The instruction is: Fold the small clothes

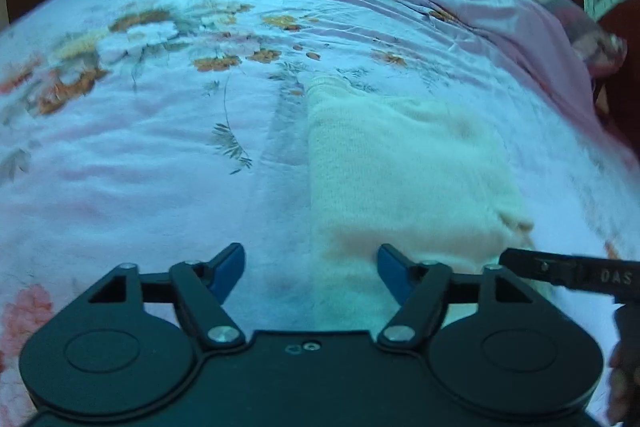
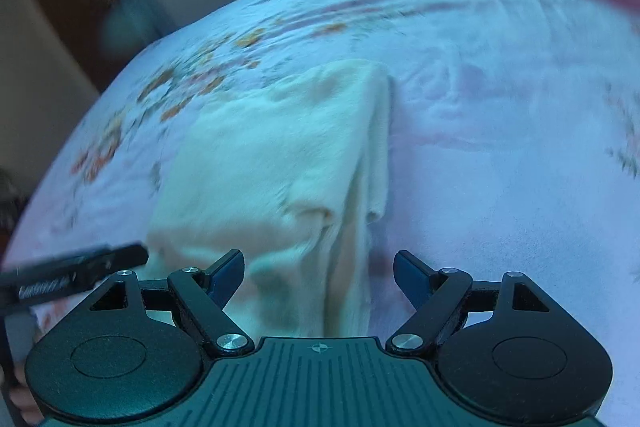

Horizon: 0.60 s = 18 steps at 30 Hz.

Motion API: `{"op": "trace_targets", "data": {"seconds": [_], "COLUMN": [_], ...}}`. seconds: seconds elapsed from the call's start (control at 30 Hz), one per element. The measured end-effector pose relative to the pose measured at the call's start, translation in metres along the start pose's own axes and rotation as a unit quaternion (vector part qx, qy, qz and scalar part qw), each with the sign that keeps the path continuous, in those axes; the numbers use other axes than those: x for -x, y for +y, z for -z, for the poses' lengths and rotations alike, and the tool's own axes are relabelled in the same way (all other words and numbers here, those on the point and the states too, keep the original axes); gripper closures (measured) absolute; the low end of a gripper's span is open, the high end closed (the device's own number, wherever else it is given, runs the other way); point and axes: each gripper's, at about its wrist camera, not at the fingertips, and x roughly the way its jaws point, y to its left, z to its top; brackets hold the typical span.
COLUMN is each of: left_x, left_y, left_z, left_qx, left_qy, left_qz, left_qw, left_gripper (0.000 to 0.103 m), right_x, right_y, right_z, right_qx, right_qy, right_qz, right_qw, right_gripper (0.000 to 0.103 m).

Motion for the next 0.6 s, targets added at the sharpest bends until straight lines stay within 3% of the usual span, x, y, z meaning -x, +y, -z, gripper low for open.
{"op": "trace_targets", "data": {"seconds": [0.07, 0.2, 0.23, 0.3, 0.33, 0.37, 0.43, 0.6], "left_x": [-0.011, -0.045, -0.05, -0.055, -0.056, -0.056, -0.05, -0.012], "left_y": [0.003, 0.007, 0.007, 0.004, 0.004, 0.003, 0.0, -0.003], "left_z": [-0.005, -0.009, -0.009, -0.008, -0.008, -0.008, -0.007, -0.015], "left_qx": [0.007, 0.023, 0.02, 0.013, 0.025, 0.037, 0.033, 0.031], "left_qy": [0.008, 0.036, 0.035, 0.036, 0.042, 0.042, 0.03, -0.026], "left_qz": [0.019, 0.049, 0.056, 0.081, 0.097, 0.097, 0.091, 0.092], "left_qw": [0.9998, 0.9979, 0.9976, 0.996, 0.9941, 0.9937, 0.9948, 0.9949], "left_gripper": [0.018, 0.021, 0.026, 0.047, 0.059, 0.065, 0.072, 0.078], "right_x": [-0.008, -0.028, -0.033, -0.041, -0.044, -0.046, -0.049, -0.021], "right_y": [-0.01, -0.012, -0.013, -0.015, -0.016, -0.015, -0.012, 0.021], "right_z": [-0.01, -0.023, -0.024, -0.026, -0.027, -0.027, -0.027, -0.03], "right_qx": [-0.031, -0.03, -0.029, -0.032, -0.036, -0.034, -0.047, -0.01], "right_qy": [0.006, 0.01, 0.008, 0.006, 0.004, 0.004, 0.001, -0.045], "right_qz": [-0.023, -0.032, -0.033, -0.039, -0.043, -0.044, -0.062, -0.087], "right_qw": [0.999, 0.999, 0.999, 0.999, 0.998, 0.998, 0.997, 0.995], "right_gripper": [0.022, 0.022, 0.022, 0.022, 0.033, 0.055, 0.066, 0.069]}}
